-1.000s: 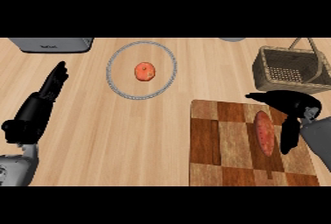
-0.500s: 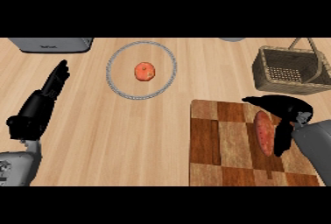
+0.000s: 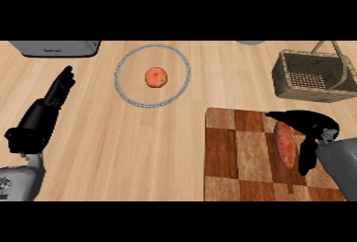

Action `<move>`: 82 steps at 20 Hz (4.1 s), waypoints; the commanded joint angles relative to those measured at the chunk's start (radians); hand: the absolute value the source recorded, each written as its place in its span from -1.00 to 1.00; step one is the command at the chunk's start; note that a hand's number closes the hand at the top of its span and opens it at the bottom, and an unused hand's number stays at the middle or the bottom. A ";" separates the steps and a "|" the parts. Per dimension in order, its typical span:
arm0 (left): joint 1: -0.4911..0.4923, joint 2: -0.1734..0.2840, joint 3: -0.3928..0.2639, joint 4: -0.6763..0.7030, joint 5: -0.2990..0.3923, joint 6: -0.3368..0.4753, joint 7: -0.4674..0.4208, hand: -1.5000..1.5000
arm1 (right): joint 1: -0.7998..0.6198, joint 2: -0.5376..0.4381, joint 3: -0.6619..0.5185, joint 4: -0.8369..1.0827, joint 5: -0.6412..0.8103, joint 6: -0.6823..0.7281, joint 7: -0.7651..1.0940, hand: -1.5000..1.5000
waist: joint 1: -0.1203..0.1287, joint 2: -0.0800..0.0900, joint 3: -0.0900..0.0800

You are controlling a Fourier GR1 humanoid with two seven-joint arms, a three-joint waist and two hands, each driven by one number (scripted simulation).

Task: Pick the sweet potato from the cutting board and place it in the basket

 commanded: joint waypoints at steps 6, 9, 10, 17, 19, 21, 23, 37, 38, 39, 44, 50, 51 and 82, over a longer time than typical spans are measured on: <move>0.024 -0.025 0.031 0.006 -0.024 -0.039 -0.026 0.00 | 0.044 0.059 -0.058 -0.003 0.059 0.014 -0.015 1.00 | -0.002 -0.001 0.000; 0.011 -0.046 -0.003 -0.101 -0.040 -0.017 0.077 0.00 | 0.002 0.079 -0.065 0.118 0.067 -0.037 -0.078 1.00 | 0.004 -0.001 0.000; -0.018 -0.052 0.007 -0.070 -0.041 -0.013 0.080 0.00 | -0.032 0.103 -0.050 0.139 0.092 -0.045 -0.075 1.00 | 0.004 0.000 0.000; -0.026 -0.044 0.033 -0.012 -0.034 -0.046 0.029 0.00 | 0.044 0.073 0.013 0.114 0.195 -0.176 -0.201 1.00 | 0.000 0.000 0.000; 0.011 -0.045 0.040 0.014 -0.038 -0.045 -0.044 0.00 | -0.060 -0.061 -0.083 0.301 0.192 -0.260 -0.365 1.00 | 0.015 0.006 0.001; -0.010 -0.032 0.042 -0.014 -0.040 -0.040 -0.010 0.00 | -0.040 -0.264 -0.191 0.310 0.165 -0.285 -0.445 1.00 | 0.011 0.012 0.005; -0.022 -0.024 0.052 -0.017 -0.030 -0.047 0.001 0.00 | -0.059 -0.366 -0.276 0.367 0.143 -0.312 -0.475 1.00 | 0.008 0.020 0.010; -0.018 -0.055 0.015 -0.006 -0.036 -0.054 -0.014 0.00 | -0.284 -0.571 -0.682 0.718 -0.110 -0.507 -0.752 1.00 | 0.055 0.023 0.011; -0.027 -0.041 0.024 -0.023 -0.027 -0.063 0.012 0.00 | -0.306 -0.570 -0.716 0.745 -0.152 -0.467 -0.767 1.00 | 0.059 0.017 0.011; -0.026 -0.049 0.015 -0.008 -0.044 -0.051 -0.007 0.00 | -0.325 -0.593 -0.739 0.756 -0.183 -0.424 -0.814 1.00 | 0.045 0.018 0.010; -0.076 -0.049 0.015 -0.021 -0.040 -0.052 0.040 0.00 | -0.448 -0.676 -0.792 0.831 -0.254 -0.248 -0.868 1.00 | 0.058 0.020 0.007; -0.069 -0.070 -0.005 0.013 -0.048 -0.055 0.011 0.00 | -0.619 -0.739 -0.743 0.834 -0.262 -0.079 -0.813 1.00 | 0.074 0.022 0.002; -0.065 -0.075 -0.018 0.017 -0.071 -0.043 -0.015 0.00 | -0.656 -0.749 -0.738 0.844 -0.267 -0.045 -0.764 1.00 | 0.077 0.023 0.001; -0.066 -0.071 0.026 0.049 -0.071 -0.043 -0.006 0.00 | -0.991 -0.511 -0.260 0.773 0.036 0.015 -0.511 1.00 | 0.035 0.017 0.001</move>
